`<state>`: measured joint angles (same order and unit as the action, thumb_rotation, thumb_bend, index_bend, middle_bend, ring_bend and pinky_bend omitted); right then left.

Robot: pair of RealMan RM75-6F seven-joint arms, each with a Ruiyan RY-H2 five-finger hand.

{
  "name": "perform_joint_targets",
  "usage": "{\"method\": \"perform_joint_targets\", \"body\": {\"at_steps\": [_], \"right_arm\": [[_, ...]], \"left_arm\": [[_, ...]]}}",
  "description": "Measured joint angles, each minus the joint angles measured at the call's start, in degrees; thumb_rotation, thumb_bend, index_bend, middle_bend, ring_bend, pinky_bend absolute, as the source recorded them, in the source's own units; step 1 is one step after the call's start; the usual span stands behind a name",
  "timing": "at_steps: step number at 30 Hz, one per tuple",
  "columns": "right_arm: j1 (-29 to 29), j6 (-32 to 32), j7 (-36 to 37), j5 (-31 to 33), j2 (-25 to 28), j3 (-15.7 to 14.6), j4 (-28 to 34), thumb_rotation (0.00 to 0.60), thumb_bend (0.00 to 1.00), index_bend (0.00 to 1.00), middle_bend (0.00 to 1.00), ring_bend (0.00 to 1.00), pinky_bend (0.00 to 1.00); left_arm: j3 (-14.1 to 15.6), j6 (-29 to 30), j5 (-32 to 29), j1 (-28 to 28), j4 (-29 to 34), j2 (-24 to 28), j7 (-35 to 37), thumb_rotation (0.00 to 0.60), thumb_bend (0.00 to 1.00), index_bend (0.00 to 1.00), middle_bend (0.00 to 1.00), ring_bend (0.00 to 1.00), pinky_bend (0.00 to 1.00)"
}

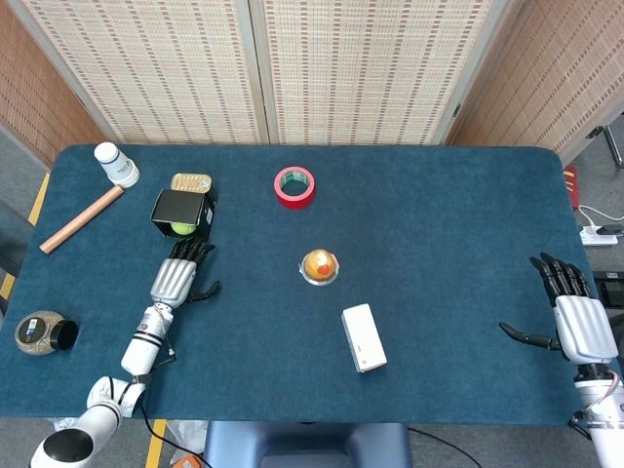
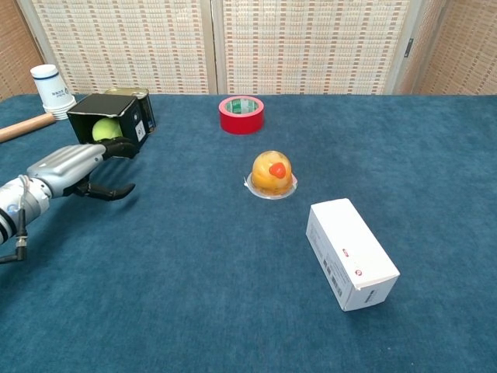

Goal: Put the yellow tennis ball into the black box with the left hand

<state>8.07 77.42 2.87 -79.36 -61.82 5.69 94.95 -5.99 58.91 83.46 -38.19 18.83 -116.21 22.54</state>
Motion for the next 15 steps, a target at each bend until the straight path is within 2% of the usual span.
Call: {"method": "perform_joint_targets", "body": {"at_steps": [7,13,14,15], "right_arm": [[-0.68,1.40,1.22,-1.42,0.33,-0.47,0.05,0.507,0.00,0.07,0.00,0.00,0.00],[-0.87,1.46,2.59,-1.91,0.78,-0.65,-0.22,0.506,0.00,0.07,0.00,0.00,0.00],[-0.90,1.54,2.80,-2.12,0.84,-0.70,-0.22,0.506,0.00,0.07,0.00,0.00,0.00],[-0.97,1.70,3.04,-2.47,0.92,-0.79,-0.21,0.506,0.00,0.07,0.00,0.00,0.00]], "left_arm": [[0.80,4.08,0.27,3.06,3.64,1.99,-2.17,0.207,0.32,0.19,0.00,0.00,0.00],[0.88,13.46,0.17,8.37,9.50,5.45,-6.56,0.204,0.32,0.20,0.00,0.00,0.01],[0.97,15.63,0.23,9.56,10.92,6.37,-7.69,0.206,0.32,0.22,0.02,0.00,0.05],[1.07,17.97,0.28,10.85,12.64,7.49,-9.06,0.232,0.33,0.26,0.07,0.03,0.14]]}}
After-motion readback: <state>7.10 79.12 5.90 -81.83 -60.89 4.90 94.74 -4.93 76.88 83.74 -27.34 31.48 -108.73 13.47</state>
